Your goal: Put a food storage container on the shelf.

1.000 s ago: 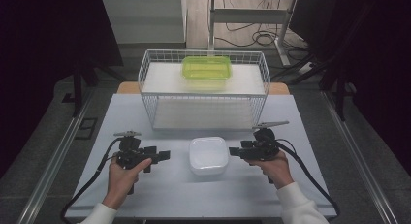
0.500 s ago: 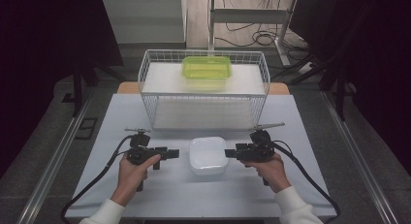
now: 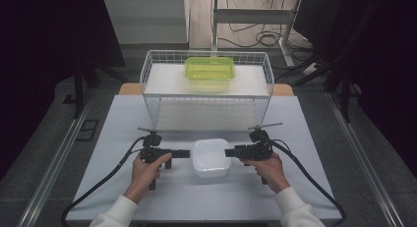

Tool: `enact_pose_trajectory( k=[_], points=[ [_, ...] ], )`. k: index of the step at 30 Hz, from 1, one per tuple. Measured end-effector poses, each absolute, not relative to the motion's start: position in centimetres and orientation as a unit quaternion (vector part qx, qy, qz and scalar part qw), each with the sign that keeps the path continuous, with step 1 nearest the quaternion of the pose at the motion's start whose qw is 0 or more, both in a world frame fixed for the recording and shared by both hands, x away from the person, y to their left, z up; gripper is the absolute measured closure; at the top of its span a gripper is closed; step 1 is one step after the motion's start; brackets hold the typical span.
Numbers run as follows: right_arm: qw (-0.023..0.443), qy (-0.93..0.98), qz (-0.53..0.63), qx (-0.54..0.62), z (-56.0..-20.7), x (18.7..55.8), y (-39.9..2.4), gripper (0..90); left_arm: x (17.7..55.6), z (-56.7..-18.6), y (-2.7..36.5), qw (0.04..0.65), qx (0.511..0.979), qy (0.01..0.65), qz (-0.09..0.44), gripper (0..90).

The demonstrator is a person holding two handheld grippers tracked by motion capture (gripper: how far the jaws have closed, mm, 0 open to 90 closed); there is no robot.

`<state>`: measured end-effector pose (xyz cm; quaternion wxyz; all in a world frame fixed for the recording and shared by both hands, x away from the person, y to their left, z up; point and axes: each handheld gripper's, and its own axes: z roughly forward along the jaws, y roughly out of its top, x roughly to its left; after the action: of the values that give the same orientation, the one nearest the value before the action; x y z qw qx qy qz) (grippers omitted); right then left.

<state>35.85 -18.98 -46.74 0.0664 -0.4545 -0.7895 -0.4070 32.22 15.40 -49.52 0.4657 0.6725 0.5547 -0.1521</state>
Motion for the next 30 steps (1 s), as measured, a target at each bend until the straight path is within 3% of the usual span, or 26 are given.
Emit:
enact_pose_trajectory(
  k=[18,25,30],
  points=[
    [0.106,-0.767,-0.410,-0.482,-48.2,36.5,-19.0,50.9,33.2,-51.7,14.0,0.468,0.647,0.565,-0.208,47.7],
    [0.119,-0.755,-0.408,-0.500,-48.5,36.5,-19.3,63.0,33.2,-51.4,13.4,0.465,0.654,0.559,-0.208,62.8],
    [0.149,-0.740,-0.415,-0.509,-49.0,36.6,-19.7,65.1,33.0,-51.3,13.4,0.464,0.651,0.564,-0.208,66.9]
  ],
)
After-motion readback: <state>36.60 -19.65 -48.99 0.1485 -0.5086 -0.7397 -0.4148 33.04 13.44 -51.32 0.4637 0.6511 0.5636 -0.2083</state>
